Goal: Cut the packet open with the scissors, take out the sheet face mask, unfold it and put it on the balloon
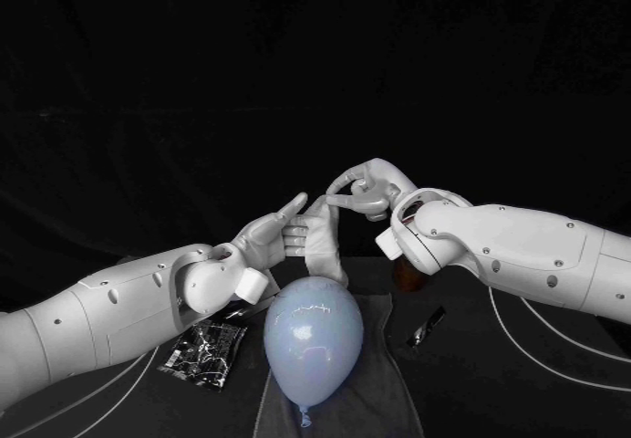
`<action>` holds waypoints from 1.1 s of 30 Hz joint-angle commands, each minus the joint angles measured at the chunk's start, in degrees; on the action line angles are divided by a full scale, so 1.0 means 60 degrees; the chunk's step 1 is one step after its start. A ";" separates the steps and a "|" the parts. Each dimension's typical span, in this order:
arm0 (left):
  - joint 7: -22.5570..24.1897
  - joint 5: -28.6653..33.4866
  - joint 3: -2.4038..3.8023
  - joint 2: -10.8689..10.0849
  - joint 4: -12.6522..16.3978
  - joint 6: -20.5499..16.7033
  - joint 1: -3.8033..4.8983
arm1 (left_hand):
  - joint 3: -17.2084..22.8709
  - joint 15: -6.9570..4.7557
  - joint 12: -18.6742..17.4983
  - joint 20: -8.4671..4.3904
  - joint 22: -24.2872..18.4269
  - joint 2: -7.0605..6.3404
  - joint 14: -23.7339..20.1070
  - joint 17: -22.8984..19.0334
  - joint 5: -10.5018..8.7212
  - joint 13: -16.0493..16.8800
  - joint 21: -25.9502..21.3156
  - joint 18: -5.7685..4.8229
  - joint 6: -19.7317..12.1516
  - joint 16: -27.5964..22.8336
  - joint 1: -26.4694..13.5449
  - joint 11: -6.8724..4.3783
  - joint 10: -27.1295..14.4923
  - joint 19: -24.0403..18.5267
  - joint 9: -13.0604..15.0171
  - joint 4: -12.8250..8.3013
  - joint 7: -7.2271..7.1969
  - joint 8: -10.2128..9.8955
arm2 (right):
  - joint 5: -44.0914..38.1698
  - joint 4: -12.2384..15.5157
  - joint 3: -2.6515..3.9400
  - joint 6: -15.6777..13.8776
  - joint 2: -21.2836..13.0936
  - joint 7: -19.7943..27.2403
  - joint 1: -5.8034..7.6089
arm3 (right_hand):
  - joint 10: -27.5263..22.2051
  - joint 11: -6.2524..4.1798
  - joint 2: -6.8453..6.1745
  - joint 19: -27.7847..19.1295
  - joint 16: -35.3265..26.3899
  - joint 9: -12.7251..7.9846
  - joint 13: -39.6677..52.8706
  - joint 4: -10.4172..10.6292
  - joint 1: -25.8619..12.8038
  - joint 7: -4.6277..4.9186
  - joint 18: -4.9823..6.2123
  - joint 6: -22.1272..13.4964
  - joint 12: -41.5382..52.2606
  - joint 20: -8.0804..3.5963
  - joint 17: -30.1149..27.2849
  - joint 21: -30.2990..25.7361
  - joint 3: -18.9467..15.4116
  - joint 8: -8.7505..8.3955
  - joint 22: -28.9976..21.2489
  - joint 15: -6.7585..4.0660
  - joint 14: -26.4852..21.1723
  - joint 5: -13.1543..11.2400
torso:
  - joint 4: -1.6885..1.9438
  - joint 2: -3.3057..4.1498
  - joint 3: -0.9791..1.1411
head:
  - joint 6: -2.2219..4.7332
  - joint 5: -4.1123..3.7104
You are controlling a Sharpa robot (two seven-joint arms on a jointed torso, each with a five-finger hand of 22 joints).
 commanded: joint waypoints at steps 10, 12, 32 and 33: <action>0.0128 0.0037 0.0009 -0.0015 0.0034 -0.0380 0.0006 | 0.0921 -0.0035 -0.0005 0.0006 -0.0004 -0.0819 -0.0022 -0.0031 -0.0001 0.0001 -0.0043 0.0078 0.0034 -0.0057 0.4183 -0.0183 0.0055 0.0009 -0.0030 -0.1452 -0.0194 -0.0086 | 0.0114 0.0111 0.0003 0.0225 -0.0087 0.0011 0.0003 | 0.0237 0.0010 0.0086 0.0344 0.0040 0.0006 0.1375 0.0013 -0.0064 0.0021 -0.0107 0.0036 0.0010 -0.0034 0.2517 -0.0065 0.0072 0.0034 0.1990 -0.0061 0.0979 0.0050 | 0.0000 0.0005 0.0006 | 0.0003 -0.0003; 0.0154 0.0022 0.0009 -0.0016 0.0031 -0.0433 0.0006 | 0.1228 -0.0043 -0.0008 -0.0007 -0.0001 -0.0829 -0.0011 -0.0033 -0.0002 -0.0007 -0.0033 0.0081 0.0118 -0.0051 0.4470 -0.0195 0.0131 0.0026 -0.0012 -0.1599 -0.0214 -0.0042 | 0.0118 0.0131 0.0002 0.0226 -0.0099 0.0025 0.0002 | 0.0230 0.0011 0.0085 0.0344 0.0040 0.0006 0.1365 0.0013 -0.0068 0.0021 -0.0107 0.0034 -0.0003 -0.0034 0.2517 -0.0064 0.0074 0.0035 0.1990 -0.0061 0.0979 0.0050 | 0.0002 0.0008 0.0007 | -0.0003 -0.0006; 0.0251 0.0034 0.0007 -0.0007 -0.0020 -0.0598 0.0006 | 0.3047 -0.0056 -0.0025 -0.0017 -0.0005 -0.0749 0.0000 -0.0055 -0.0009 -0.0004 -0.0037 0.0078 0.0150 -0.0061 0.3550 -0.0230 0.0488 0.0101 0.0156 -0.0254 -0.0245 0.0188 | 0.0152 0.0198 -0.0002 0.0133 -0.0185 0.0153 0.0002 | 0.0214 0.0012 0.0080 0.0339 0.0040 0.0008 0.1345 0.0009 -0.0085 0.0023 -0.0104 0.0019 -0.0032 -0.0032 0.2517 -0.0081 0.0086 0.0041 0.1986 -0.0059 0.0979 0.0050 | 0.0002 0.0004 0.0000 | -0.0012 -0.0032; 0.0237 0.0037 0.0007 -0.0007 -0.0020 -0.0597 0.0006 | 0.2966 -0.0053 -0.0026 -0.0015 -0.0005 -0.0873 -0.0004 -0.0056 -0.0009 -0.0003 -0.0038 0.0078 0.0149 -0.0060 0.3428 -0.0223 0.0481 0.0102 0.0159 -0.0139 -0.0235 0.0192 | 0.0152 0.0197 -0.0002 0.0124 -0.0183 0.0162 0.0002 | 0.0214 0.0012 0.0080 0.0339 0.0040 0.0008 0.1345 0.0009 -0.0085 0.0023 -0.0104 0.0019 -0.0032 -0.0032 0.2517 -0.0081 0.0086 0.0041 0.1986 -0.0059 0.0979 0.0050 | 0.0002 0.0004 0.0000 | -0.0012 -0.0032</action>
